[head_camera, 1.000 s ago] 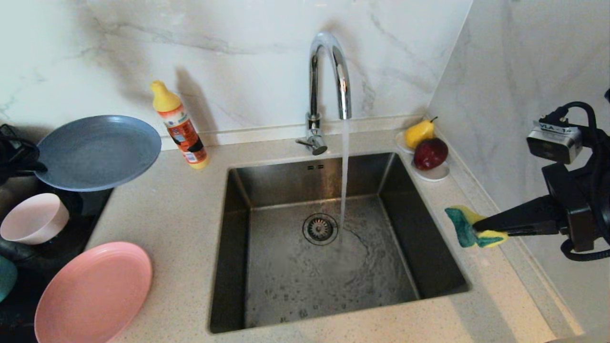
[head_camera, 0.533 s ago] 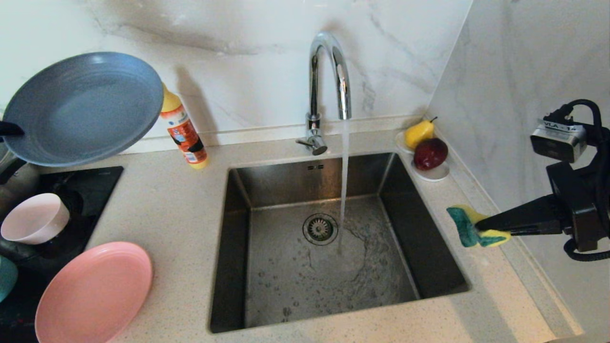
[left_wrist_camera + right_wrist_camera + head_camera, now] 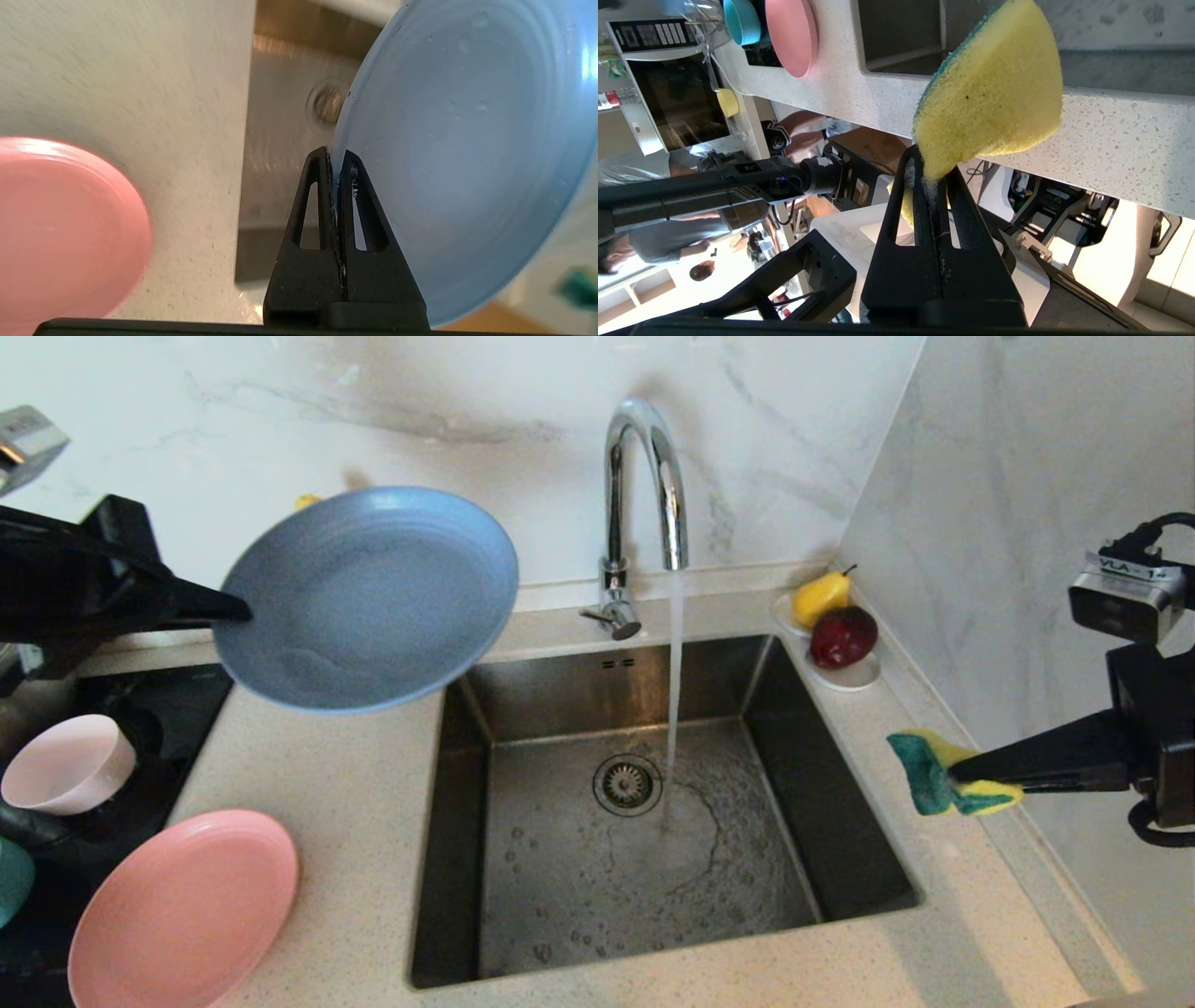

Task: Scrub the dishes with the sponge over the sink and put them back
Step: Wash the plate

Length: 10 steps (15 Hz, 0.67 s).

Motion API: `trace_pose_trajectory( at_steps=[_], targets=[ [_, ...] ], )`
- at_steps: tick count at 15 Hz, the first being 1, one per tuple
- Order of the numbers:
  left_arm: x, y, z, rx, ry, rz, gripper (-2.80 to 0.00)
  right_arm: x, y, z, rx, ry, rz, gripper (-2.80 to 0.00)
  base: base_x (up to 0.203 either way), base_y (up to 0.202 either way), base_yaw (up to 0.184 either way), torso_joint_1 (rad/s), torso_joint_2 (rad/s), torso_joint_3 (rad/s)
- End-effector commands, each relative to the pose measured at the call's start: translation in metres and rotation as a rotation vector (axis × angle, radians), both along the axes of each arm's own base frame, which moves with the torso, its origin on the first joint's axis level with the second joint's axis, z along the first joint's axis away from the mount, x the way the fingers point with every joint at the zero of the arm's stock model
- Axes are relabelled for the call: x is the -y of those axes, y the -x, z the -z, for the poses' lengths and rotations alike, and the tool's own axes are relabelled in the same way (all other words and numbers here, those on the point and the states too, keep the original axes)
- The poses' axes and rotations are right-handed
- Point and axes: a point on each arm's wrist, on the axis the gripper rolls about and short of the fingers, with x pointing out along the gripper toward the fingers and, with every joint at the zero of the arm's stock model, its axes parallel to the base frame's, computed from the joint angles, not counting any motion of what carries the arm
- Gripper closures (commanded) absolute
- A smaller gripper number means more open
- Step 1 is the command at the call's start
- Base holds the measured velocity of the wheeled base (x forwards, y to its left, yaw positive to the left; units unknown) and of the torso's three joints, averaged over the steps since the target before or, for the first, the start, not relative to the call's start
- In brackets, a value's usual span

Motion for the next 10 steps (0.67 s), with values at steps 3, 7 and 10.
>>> trace_pose_trajectory(
  at_steps=[3, 7, 10],
  targets=[
    [0.062, -0.053, 0.055, -0.155, -0.034, 0.116, 0.0, 0.004, 0.011, -0.003, 0.017, -0.008, 0.009, 0.0, 0.0, 0.0, 0.0, 0.0, 0.0, 0.0],
    [0.109, -0.078, 0.086, -0.179, -0.085, 0.151, 0.0, 0.006, 0.014, -0.004, 0.022, -0.009, 0.019, 0.0, 0.0, 0.0, 0.0, 0.0, 0.0, 0.0],
    [0.137, -0.096, 0.1, -0.155, -0.094, 0.183, 0.0, 0.007, 0.018, -0.006, 0.034, -0.012, 0.019, 0.0, 0.0, 0.0, 0.0, 0.0, 0.0, 0.0]
  ],
)
